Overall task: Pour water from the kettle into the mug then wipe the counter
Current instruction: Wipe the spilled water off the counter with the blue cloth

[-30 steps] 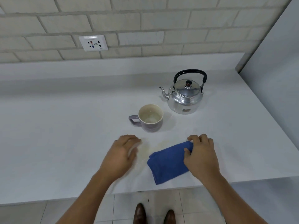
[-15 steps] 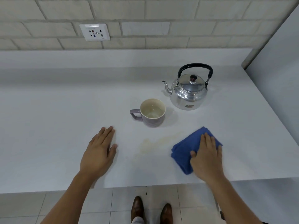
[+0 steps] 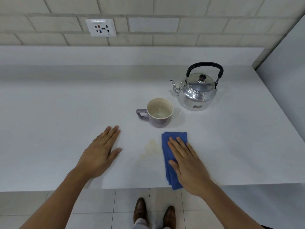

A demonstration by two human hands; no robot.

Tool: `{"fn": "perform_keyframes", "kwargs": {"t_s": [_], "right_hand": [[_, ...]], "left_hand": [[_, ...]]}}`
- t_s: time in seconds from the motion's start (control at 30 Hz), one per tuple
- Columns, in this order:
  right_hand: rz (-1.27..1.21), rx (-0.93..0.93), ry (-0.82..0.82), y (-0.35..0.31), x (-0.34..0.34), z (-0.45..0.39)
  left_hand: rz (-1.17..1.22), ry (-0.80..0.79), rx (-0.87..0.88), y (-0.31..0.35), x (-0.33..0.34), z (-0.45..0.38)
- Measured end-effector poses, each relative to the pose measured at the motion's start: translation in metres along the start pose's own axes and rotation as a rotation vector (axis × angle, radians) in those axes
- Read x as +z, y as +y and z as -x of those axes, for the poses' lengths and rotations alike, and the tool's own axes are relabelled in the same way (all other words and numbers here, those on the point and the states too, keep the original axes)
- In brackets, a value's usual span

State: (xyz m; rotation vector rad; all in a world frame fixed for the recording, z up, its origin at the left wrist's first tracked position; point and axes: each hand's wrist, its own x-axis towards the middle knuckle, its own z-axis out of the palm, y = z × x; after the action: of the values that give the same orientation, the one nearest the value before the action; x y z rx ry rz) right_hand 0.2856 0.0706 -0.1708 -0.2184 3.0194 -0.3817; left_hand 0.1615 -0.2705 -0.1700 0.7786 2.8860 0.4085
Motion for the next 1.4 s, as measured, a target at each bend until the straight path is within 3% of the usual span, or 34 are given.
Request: {"fn": "perform_keyframes", "kwargs": {"t_s": [0.1,0.23,0.4,0.57,0.7,0.83,1.0,1.23,1.33,1.4], "right_hand": [[-0.016,0.041,0.004,0.03,-0.007,0.025],[-0.046,0.275,0.072,0.056,-0.018,0.019],[-0.12,0.458,0.112,0.0,-0.013,-0.024],[-0.127,0.208,0.057,-0.071,0.007,-0.023],[-0.062,0.005,-0.004,-0.048,0.008,0.016],[-0.137,0.195,0.077,0.0,-0.002,0.033],[-0.202,0.291,0.119,-0.041,0.006,-0.008],[-0.169,-0.054,0.023,-0.131,0.028,-0.044],[-0.064,-0.26,-0.078,-0.124,0.029,-0.032],[-0.048,-0.298,-0.108,-0.098,0.024,-0.018]], "left_hand": [[-0.016,0.015,0.008,0.0,-0.001,0.001],[-0.035,0.04,-0.006,0.001,0.001,0.002],[-0.041,0.044,0.008,0.0,0.002,0.002],[-0.036,0.046,0.008,-0.001,0.003,0.002],[-0.036,0.039,0.014,-0.002,0.004,0.002],[-0.023,0.061,0.02,-0.001,0.005,0.003],[0.113,0.103,-0.008,-0.002,0.002,0.004],[0.083,-0.01,0.073,-0.017,-0.011,0.004],[0.091,-0.017,0.083,-0.019,-0.014,0.005],[0.089,0.002,0.084,-0.018,-0.013,0.006]]}}
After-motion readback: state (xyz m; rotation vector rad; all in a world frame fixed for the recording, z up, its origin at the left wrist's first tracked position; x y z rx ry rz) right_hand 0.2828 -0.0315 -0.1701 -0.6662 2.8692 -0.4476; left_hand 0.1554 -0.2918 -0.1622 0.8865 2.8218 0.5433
